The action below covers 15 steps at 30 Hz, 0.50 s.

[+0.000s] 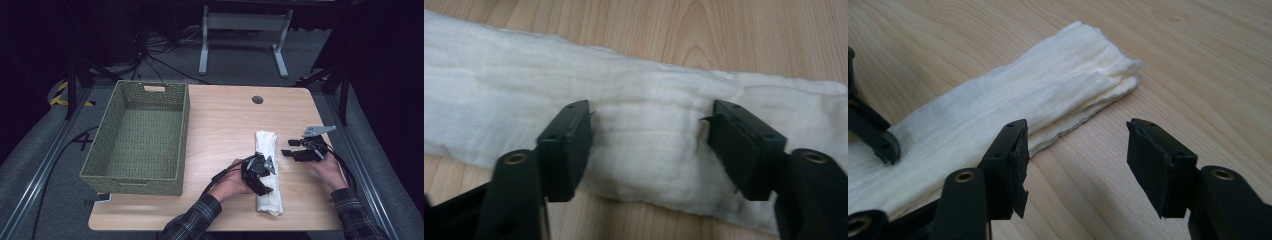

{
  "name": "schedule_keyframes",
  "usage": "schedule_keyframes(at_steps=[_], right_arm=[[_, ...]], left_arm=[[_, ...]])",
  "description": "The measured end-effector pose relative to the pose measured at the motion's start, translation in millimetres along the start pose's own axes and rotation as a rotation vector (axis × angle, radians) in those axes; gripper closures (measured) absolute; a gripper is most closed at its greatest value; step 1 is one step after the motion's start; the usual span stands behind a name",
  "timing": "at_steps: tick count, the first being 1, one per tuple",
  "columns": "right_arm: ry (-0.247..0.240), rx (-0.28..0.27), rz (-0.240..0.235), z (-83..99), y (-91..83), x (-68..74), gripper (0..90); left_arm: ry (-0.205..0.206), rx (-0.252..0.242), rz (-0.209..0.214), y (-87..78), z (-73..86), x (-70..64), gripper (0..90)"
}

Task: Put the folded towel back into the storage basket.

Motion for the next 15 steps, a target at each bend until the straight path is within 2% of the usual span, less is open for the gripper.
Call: schedule_keyframes(at_steps=[5, 9, 12, 15], right_arm=[[0.000, 0.001, -0.002, 0.1, 0.3, 0.2, 42.4], [-0.002, 0.000, -0.007, 0.0, 0.5, 0.8, 42.4], [-0.004, -0.002, -0.014, -0.3, 0.5, 1.9, 42.3], [-0.012, -0.004, -0.030, -0.9, 0.3, 3.5, 41.8]], left_arm=[[-0.011, 0.007, -0.004, -4.1, 1.1, -1.7, 56.9], [-0.027, 0.011, 0.017, -7.0, 2.8, -3.8, 74.2], [-0.055, 0.015, 0.051, -9.8, 5.0, -6.7, 79.8], [-0.085, 0.023, 0.078, -13.8, 8.5, -12.0, 80.7]])
Point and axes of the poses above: each handheld gripper's, and its own axes: y roughly forward along the jaws, z roughly out of its underside, x roughly to its left, the point moved 8 cm from there along y, roughly forward along the jaws, and after that the axes turned 8 degrees about -x, right-handed, at the moved point
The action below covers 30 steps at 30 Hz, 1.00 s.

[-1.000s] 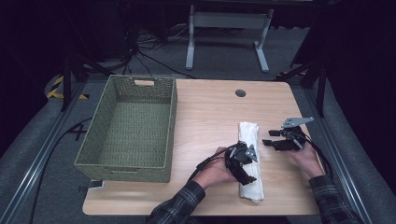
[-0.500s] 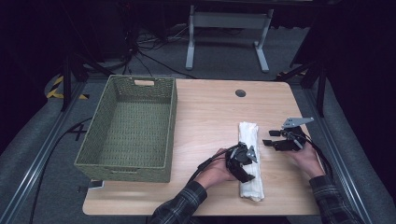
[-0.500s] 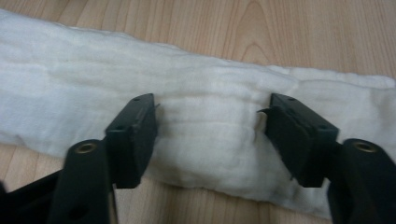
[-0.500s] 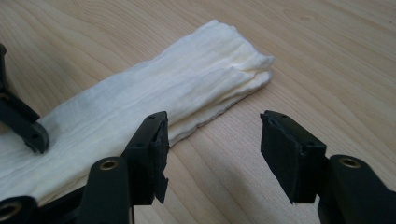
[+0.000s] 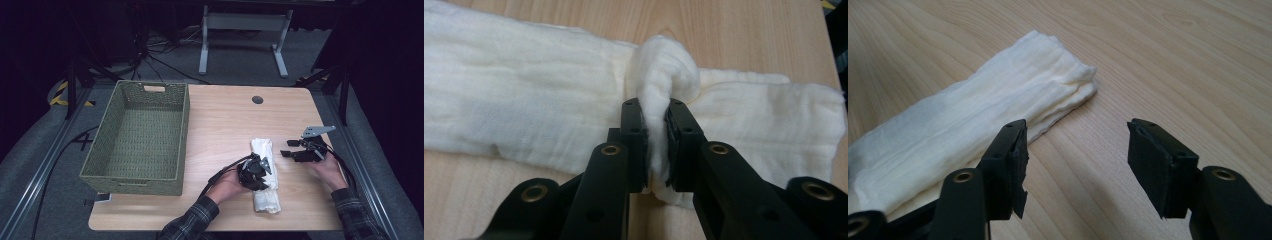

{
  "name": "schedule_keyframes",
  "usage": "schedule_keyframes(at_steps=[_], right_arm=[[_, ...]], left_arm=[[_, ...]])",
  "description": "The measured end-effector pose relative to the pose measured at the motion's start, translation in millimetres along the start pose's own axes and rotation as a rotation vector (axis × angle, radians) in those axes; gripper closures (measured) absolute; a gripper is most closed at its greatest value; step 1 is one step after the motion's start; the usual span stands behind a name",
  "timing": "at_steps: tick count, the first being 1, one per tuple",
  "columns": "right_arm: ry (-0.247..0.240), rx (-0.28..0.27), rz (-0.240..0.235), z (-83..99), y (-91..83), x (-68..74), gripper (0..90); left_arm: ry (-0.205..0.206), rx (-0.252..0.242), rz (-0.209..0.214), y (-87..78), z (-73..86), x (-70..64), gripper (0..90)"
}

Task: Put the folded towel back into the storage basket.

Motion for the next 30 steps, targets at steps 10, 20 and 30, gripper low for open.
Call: schedule_keyframes(at_steps=[10, 20, 30], right_arm=[[-0.073, -0.011, -0.103, -9.1, 4.0, 14.8, 41.3], [-0.148, 0.003, -0.191, -27.2, 27.3, 23.3, 39.5], [-0.154, 0.006, -0.215, -33.4, 52.4, 16.3, 39.3]], left_arm=[[-0.021, 0.009, -0.015, -3.9, 5.9, -9.1, 80.6], [-0.042, -0.006, -0.003, -3.4, 6.2, -8.3, 80.5], [-0.050, -0.009, -0.008, -3.6, 6.7, -8.1, 80.5]])
Point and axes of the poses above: each handheld gripper's, and its own axes: y roughly forward along the jaws, z roughly out of its underside, x roughly to its left, the point moved 8 cm from there along y, roughly forward along the jaws, and after that the axes turned 8 degrees about -x, right-handed, at the moved point
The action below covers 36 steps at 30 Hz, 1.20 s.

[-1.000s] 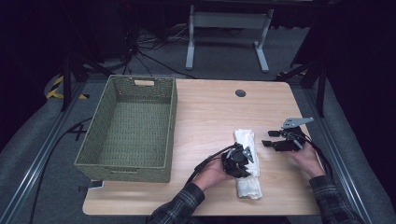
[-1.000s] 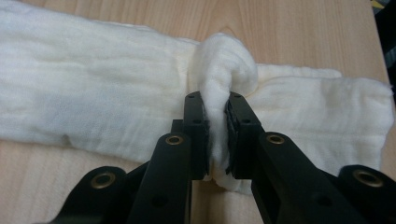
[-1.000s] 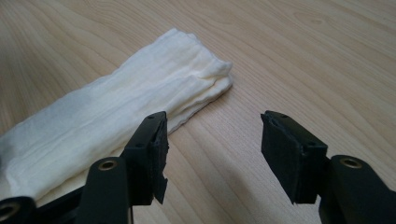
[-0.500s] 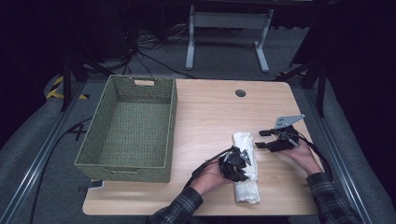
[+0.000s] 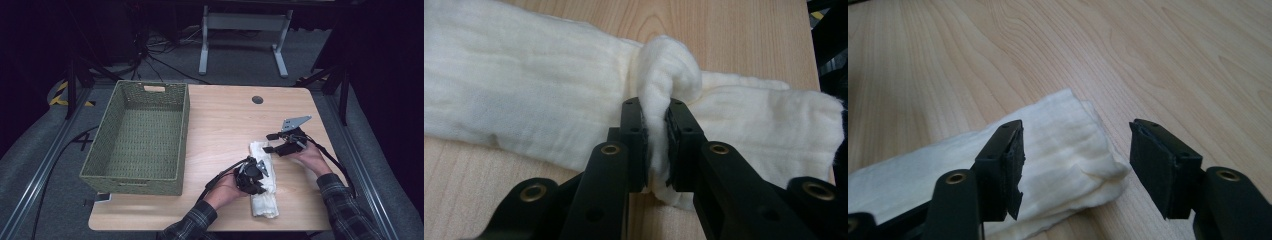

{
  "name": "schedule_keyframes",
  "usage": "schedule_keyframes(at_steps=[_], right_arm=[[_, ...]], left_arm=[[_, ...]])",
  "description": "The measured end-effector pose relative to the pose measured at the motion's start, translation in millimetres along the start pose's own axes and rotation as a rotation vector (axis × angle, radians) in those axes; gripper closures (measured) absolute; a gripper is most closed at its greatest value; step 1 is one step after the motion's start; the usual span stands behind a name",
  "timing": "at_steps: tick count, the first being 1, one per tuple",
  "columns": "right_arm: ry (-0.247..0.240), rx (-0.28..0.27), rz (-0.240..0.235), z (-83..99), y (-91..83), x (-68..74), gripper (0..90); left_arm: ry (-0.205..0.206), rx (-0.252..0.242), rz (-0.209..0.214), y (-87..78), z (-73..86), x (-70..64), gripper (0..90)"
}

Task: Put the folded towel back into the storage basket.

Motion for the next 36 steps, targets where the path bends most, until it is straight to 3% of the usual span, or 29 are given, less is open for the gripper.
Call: schedule_keyframes(at_steps=[6, 12, 16, 21, 29, 36], right_arm=[[0.011, 0.011, -0.027, 5.0, 14.8, -4.4, 38.8], [-0.037, 0.049, -0.033, 4.7, 27.1, -2.2, 38.8], [-0.040, 0.074, -0.035, 9.4, 30.0, -2.2, 40.5], [-0.036, 0.078, -0.050, 11.4, 29.5, -0.6, 47.7], [-0.005, 0.094, -0.090, 12.2, 25.4, 3.7, 75.7], [0.014, 0.095, -0.087, 11.8, 24.9, 5.6, 81.0]], left_arm=[[-0.006, -0.001, 0.007, 0.1, 0.2, 0.0, 80.6], [-0.001, 0.000, -0.002, 0.1, 0.1, -0.1, 80.6], [-0.006, -0.001, 0.003, 0.2, 0.1, -0.3, 80.7], [-0.002, -0.001, 0.001, 0.3, -0.1, -0.2, 80.7], [-0.017, -0.005, 0.007, -0.1, 0.0, 0.5, 81.1], [-0.017, -0.013, 0.012, -1.8, -1.9, -0.8, 81.5]])
Point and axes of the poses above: each handheld gripper's, and its own axes: y roughly forward along the jaws, z roughly out of its underside, x roughly to its left, the point moved 8 cm from there along y, roughly forward along the jaws, and after that the axes turned 8 degrees about -x, right-handed, at the moved point
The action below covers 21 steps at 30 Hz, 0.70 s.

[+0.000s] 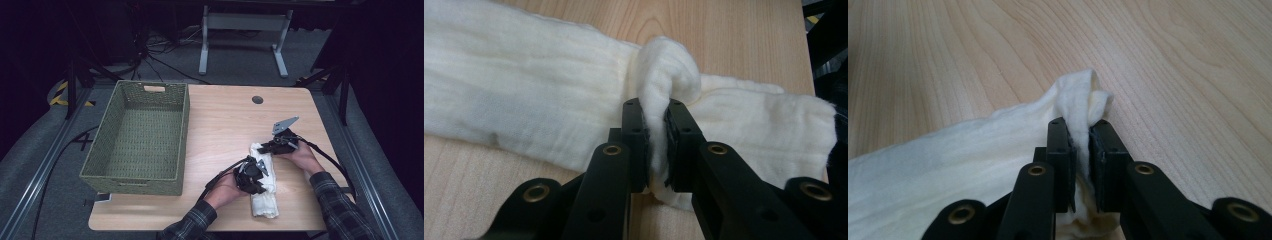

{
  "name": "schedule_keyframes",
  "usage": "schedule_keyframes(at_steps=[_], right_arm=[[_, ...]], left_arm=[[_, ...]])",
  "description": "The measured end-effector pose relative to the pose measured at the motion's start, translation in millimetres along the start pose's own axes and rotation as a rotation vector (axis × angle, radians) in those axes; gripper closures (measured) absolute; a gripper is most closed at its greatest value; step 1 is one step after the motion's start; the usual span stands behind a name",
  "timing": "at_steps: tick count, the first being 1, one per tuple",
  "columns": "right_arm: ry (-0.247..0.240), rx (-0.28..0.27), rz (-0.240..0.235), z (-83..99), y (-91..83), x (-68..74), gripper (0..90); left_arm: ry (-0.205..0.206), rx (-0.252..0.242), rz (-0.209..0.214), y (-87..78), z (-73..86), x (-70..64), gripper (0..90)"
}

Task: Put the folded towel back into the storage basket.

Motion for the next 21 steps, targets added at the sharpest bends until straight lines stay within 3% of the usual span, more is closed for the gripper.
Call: schedule_keyframes(at_steps=[4, 10, 21], right_arm=[[0.003, -0.006, 0.007, -2.3, -1.2, 1.3, 81.4], [0.013, -0.039, 0.008, -10.6, -10.8, 0.1, 81.6], [0.000, -0.056, 0.027, -36.4, -24.8, 4.6, 81.7]], left_arm=[[0.003, -0.025, 0.018, -5.1, -3.0, -0.2, 81.6], [-0.007, -0.060, 0.011, -17.3, -8.6, -0.1, 81.6], [0.003, -0.100, -0.027, -44.9, -25.0, -0.3, 81.7]])
Point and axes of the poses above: each handheld gripper's, and its own axes: y roughly forward along the jaws, z roughly out of its underside, x roughly to its left, the point moved 8 cm from there along y, roughly forward along the jaws, and after that the axes turned 8 degrees about -x, right-handed, at the moved point
